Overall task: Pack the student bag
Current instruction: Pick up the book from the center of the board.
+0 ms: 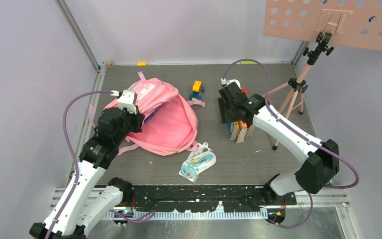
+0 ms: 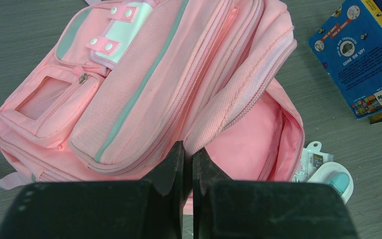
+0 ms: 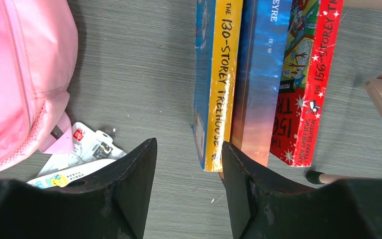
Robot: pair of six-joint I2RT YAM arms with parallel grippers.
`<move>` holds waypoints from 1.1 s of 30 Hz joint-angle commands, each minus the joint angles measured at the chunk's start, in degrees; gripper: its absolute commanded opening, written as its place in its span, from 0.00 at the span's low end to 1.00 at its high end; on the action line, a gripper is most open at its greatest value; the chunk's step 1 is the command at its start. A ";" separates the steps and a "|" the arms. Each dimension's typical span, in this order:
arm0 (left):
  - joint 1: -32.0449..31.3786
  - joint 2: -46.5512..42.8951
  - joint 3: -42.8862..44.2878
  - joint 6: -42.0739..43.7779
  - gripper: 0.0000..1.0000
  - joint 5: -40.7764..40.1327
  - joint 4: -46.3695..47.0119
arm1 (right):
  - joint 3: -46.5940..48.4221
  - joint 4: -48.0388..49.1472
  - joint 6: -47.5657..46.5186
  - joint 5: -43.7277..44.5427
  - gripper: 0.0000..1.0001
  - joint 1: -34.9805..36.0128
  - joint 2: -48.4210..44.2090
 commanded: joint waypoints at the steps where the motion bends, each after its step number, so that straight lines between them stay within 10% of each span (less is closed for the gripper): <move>1: 0.15 -0.34 0.63 0.06 0.00 -1.55 5.99 | 2.97 1.64 -2.34 1.15 0.56 0.11 2.30; 33: 0.19 -0.25 0.63 0.18 0.00 -1.55 5.99 | 2.20 5.36 -3.84 5.28 0.54 2.27 9.54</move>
